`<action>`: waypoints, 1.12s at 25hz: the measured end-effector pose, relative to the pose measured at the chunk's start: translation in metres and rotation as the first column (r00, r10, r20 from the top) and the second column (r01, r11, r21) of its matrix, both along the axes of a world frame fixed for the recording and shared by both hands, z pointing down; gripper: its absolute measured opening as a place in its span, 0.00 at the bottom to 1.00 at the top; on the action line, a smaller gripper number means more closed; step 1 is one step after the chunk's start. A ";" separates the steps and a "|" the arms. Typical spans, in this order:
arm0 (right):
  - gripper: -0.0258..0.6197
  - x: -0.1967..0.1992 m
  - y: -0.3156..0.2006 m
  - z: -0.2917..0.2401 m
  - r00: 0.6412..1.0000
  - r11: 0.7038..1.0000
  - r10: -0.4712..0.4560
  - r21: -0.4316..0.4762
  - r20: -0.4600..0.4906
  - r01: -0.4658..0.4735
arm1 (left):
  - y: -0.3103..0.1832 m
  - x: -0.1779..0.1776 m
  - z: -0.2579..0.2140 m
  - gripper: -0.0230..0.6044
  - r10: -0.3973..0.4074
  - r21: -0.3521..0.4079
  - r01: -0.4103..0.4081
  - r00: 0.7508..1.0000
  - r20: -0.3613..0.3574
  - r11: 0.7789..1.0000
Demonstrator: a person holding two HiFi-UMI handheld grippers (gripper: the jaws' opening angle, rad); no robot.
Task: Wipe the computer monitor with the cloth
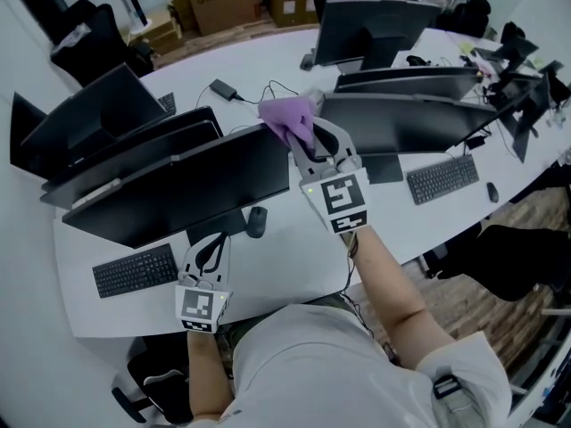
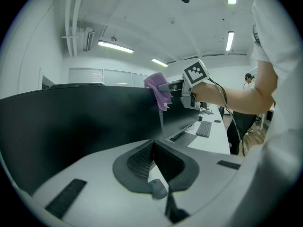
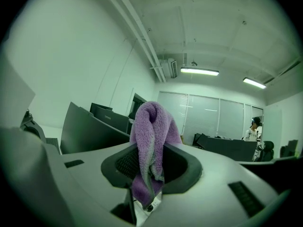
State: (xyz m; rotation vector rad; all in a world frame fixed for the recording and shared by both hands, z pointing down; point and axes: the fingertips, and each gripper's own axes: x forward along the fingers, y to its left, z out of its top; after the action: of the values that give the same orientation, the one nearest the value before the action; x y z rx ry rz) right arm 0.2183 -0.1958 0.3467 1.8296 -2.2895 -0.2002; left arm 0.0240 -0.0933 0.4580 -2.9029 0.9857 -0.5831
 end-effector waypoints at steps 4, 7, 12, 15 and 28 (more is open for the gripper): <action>0.21 0.010 0.001 0.002 1.000 1.000 0.009 0.003 0.029 -0.009 | 0.003 0.004 0.001 0.04 -0.009 0.002 0.009 1.000 0.009 1.000; 0.21 0.020 0.001 0.005 0.999 1.000 0.029 0.001 0.039 -0.029 | 0.006 0.009 0.001 0.04 -0.013 0.004 0.013 1.000 0.019 1.000; 0.20 0.031 0.002 0.019 0.996 0.999 0.030 -0.036 0.080 -0.028 | 0.010 0.015 0.003 0.04 -0.023 0.003 0.023 0.999 0.032 1.000; 0.20 0.031 0.001 0.022 0.996 0.999 0.020 -0.031 0.090 -0.017 | 0.013 0.017 0.004 0.04 -0.029 0.000 0.029 0.999 0.043 1.000; 0.20 0.019 0.003 0.059 0.997 0.996 -0.022 -0.088 0.075 0.028 | 0.029 0.019 0.013 0.04 -0.079 -0.015 0.080 0.994 0.070 0.997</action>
State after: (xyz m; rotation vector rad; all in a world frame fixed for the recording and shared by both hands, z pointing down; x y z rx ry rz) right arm 0.2372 -0.1928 0.4057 1.7935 -2.3310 -0.0340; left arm 0.0428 -0.0646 0.4711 -2.8480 1.0970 -0.6959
